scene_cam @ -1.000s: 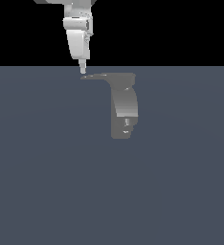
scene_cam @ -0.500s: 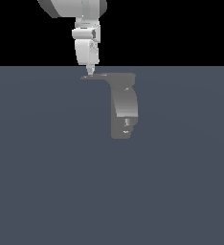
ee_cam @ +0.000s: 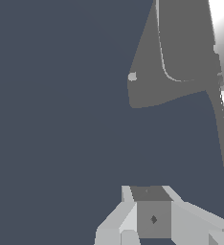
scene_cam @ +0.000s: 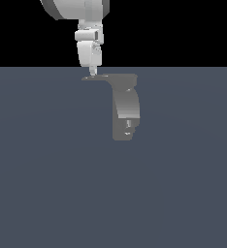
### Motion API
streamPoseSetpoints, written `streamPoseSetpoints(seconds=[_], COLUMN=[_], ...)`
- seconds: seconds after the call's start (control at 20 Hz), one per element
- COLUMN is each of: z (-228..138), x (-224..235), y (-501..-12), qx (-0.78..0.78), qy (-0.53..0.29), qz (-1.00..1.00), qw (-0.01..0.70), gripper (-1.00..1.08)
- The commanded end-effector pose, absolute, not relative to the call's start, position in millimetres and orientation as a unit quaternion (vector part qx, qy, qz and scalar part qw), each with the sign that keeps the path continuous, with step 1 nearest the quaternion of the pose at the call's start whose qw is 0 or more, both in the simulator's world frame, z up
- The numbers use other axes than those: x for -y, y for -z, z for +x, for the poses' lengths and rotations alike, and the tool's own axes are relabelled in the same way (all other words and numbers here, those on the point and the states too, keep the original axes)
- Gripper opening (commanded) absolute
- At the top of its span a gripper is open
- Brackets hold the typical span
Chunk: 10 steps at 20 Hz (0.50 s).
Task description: Turn on the faucet by rotating a designated handle.
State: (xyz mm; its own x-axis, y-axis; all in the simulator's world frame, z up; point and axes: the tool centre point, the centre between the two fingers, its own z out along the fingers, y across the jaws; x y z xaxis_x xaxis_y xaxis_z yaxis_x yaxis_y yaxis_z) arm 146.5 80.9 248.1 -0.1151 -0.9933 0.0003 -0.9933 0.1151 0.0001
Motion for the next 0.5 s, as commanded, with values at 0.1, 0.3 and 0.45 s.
streamPoseSetpoints(seconds=[0.1,0.3,0.45], z=[146,138,131], x=[-81,-83,-84], y=[-248,-248,-248], qx=[0.746,0.746,0.746], qy=[0.0,0.0,0.0], qz=[0.665,0.665,0.665], qw=[0.0,0.0,0.0], gripper=[-1.0,-1.0,-1.0])
